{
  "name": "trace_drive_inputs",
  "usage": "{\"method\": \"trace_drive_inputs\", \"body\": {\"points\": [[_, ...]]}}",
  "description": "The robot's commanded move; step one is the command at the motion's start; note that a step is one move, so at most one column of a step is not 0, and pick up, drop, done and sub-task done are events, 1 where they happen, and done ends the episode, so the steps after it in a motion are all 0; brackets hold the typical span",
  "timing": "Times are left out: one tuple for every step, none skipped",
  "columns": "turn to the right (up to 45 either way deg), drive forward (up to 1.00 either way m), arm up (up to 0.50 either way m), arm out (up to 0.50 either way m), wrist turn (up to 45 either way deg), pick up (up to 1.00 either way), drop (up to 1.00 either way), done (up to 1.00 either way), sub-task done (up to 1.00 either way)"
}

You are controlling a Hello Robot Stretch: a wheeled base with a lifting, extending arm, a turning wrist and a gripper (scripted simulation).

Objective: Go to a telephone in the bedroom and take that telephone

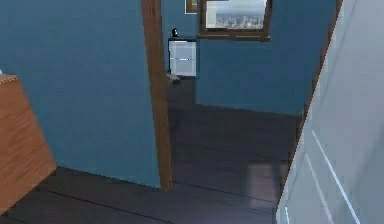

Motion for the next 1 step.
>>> {"method": "trace_drive_inputs", "body": {"points": [[0.0,1.0,0.0,0.0,0.0,0.0,0.0,0.0,0.0]]}}
